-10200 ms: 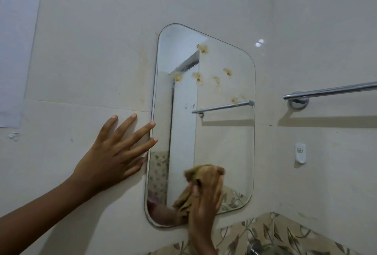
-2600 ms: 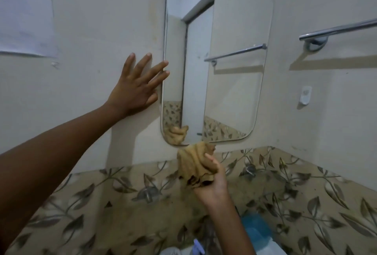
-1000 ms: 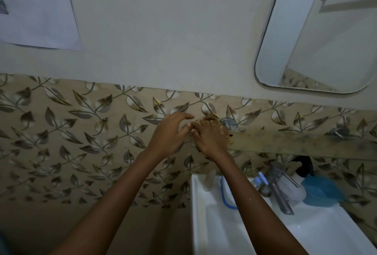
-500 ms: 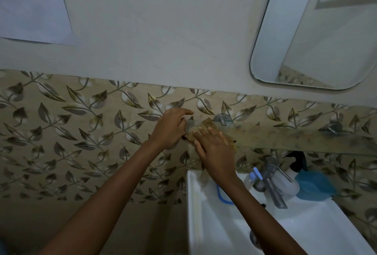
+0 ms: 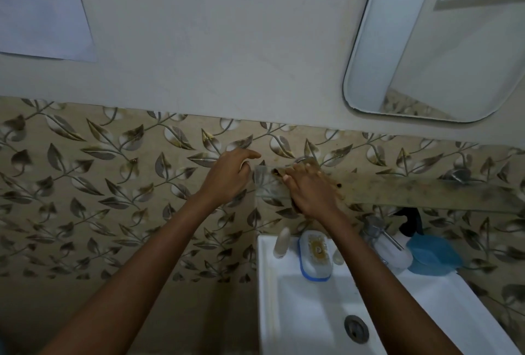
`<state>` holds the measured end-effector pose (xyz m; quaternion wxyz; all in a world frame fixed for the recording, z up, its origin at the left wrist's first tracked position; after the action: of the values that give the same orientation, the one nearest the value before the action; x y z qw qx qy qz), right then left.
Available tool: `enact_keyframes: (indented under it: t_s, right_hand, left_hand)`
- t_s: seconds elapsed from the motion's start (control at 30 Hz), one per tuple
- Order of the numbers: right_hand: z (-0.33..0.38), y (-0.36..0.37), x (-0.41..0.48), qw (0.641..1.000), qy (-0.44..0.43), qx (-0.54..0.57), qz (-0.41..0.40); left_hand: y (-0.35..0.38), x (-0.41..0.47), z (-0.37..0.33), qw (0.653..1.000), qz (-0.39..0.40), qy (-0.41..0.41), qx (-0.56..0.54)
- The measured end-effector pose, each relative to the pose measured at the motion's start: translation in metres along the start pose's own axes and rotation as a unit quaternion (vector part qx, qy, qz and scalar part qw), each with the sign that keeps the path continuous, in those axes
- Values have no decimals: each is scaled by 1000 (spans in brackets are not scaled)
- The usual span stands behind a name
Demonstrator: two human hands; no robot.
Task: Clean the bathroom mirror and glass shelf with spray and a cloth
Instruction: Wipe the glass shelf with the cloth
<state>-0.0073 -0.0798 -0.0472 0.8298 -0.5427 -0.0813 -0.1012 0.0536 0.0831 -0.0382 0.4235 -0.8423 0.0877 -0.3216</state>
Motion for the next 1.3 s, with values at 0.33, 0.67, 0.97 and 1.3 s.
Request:
enact_keyframes:
  t_s: [0.33,0.67,0.97,1.3]
  right_hand:
    - [17,16,-5,999,-28,21,-34]
    - [-30,-13,-45,999,-22,-6,-48]
    - [-46,-19,-3,999,40,17,20]
    - [-78,-25,-4,997,74,-1,-38]
  left_hand:
    - [13,9,-33,999,19,31,-10]
    - [35,21,-45,999,26,36,-23]
    - [42,27,-49,999,36,34,-9]
    - [56,29,-80,997,27,63,-24]
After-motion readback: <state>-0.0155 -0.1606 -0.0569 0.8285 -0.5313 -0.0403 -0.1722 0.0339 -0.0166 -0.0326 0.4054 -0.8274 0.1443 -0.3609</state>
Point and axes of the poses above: each hand's wrist, its own x-axis towards the middle knuckle, its own y-axis out of the palm, z = x × y, the point moved 4 cm from there along x, towards the middle knuckle, and after that the axes turned 13 degrees about x, right-handed, at the moved point
